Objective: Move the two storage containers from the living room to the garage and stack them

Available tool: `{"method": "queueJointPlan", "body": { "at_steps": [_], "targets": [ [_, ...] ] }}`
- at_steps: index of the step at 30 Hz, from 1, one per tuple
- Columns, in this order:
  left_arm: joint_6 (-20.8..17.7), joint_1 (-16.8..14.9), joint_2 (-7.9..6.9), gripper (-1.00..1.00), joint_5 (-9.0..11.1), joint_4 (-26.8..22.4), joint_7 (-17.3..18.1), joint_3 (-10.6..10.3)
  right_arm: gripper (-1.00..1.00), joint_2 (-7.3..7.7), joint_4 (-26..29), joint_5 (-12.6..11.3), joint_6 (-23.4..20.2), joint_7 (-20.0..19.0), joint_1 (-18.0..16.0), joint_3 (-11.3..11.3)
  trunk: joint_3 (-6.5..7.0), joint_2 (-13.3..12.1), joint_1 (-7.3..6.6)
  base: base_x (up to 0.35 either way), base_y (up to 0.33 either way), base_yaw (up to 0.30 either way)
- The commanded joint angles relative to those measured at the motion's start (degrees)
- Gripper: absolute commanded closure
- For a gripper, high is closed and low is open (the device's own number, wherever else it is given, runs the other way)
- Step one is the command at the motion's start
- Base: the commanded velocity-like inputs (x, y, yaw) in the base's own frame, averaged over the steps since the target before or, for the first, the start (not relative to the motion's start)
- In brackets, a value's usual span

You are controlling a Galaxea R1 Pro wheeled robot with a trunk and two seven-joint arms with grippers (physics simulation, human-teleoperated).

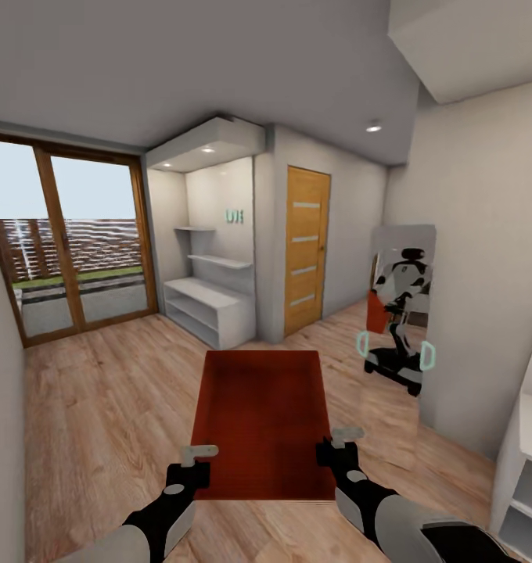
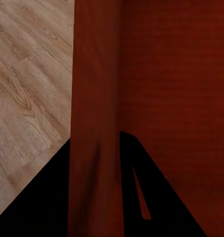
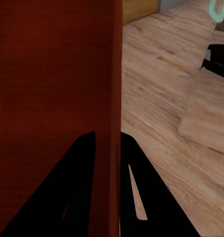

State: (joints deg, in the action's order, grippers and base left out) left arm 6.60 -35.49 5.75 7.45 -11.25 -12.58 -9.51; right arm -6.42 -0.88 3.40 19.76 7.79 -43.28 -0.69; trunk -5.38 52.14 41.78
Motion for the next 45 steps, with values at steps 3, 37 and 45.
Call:
{"method": "queueJointPlan", "body": {
  "at_steps": [3,37,45],
  "targets": [
    [0.35,-0.11,-0.47,1.0,-0.42,-0.17,-1.13,1.42,1.0,0.37,-0.26,-1.11,0.29,0.56,-0.05,1.48,-0.09,0.06,0.04,0.321,0.0,0.279],
    [0.4,-0.11,-0.47,1.0,-0.42,-0.18,-1.13,1.42,1.0,0.42,-0.26,-1.11,0.28,0.56,-0.05,1.47,-0.09,0.06,0.04,0.321,0.0,0.011],
    [0.4,-0.11,-0.47,1.0,-0.42,-0.17,-1.13,1.42,1.0,0.44,-0.26,-1.11,0.28,0.56,-0.05,1.46,-0.09,0.06,0.04,0.321,0.0,0.0]
  ]
}}
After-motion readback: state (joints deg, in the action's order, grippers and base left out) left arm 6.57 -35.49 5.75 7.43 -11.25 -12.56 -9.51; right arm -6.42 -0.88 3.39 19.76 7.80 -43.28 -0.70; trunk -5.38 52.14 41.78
